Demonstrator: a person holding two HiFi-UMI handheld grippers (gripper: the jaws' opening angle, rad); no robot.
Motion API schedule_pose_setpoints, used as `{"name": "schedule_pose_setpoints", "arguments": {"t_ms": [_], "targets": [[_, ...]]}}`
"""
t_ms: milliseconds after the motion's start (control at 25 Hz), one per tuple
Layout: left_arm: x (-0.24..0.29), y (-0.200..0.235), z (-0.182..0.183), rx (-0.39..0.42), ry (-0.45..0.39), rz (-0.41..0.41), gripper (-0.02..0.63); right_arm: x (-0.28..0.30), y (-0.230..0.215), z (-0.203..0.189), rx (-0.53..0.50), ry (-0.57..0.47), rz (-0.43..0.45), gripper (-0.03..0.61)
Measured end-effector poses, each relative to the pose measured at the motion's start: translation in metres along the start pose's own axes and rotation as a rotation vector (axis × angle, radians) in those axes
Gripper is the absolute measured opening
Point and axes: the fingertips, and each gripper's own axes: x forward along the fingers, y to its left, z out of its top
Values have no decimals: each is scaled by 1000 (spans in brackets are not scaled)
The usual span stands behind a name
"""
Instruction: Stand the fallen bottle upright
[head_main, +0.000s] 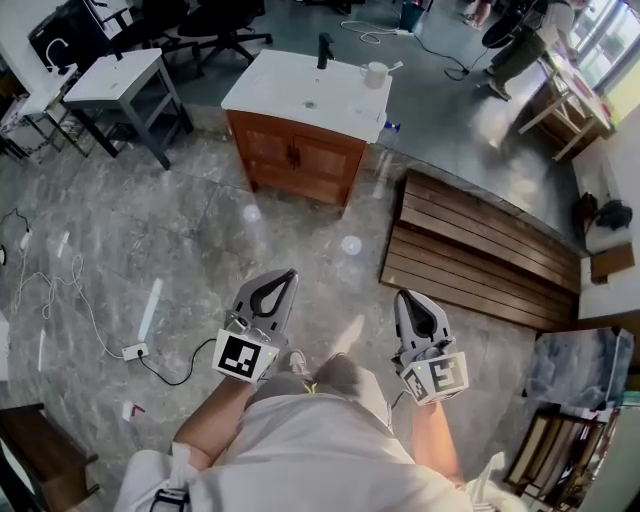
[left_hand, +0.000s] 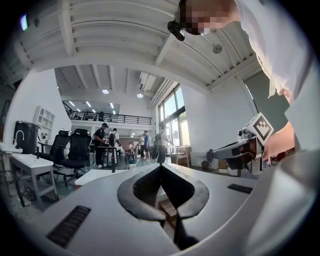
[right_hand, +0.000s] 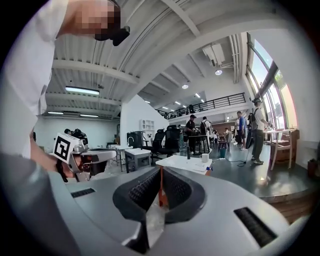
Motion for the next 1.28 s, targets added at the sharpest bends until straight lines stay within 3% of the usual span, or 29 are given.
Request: {"name": "schedule_pose_setpoints", "arguments": {"t_ms": [240, 480, 720, 1080, 1280], "targets": [[6, 17, -10, 10, 8, -8, 15, 25, 3, -11, 25, 6, 12, 40], [53, 37, -19, 14, 18, 14, 15, 82, -37, -16, 49, -7, 54, 40], [130, 63, -39, 7, 67, 28, 15, 163, -102, 0, 40, -26, 102, 38], [288, 103, -36, 10, 85, 51, 15, 245, -231, 4, 74, 13, 113, 40], [350, 111, -29, 11, 84, 67, 15, 279, -285, 6, 94, 15, 130, 38]]}}
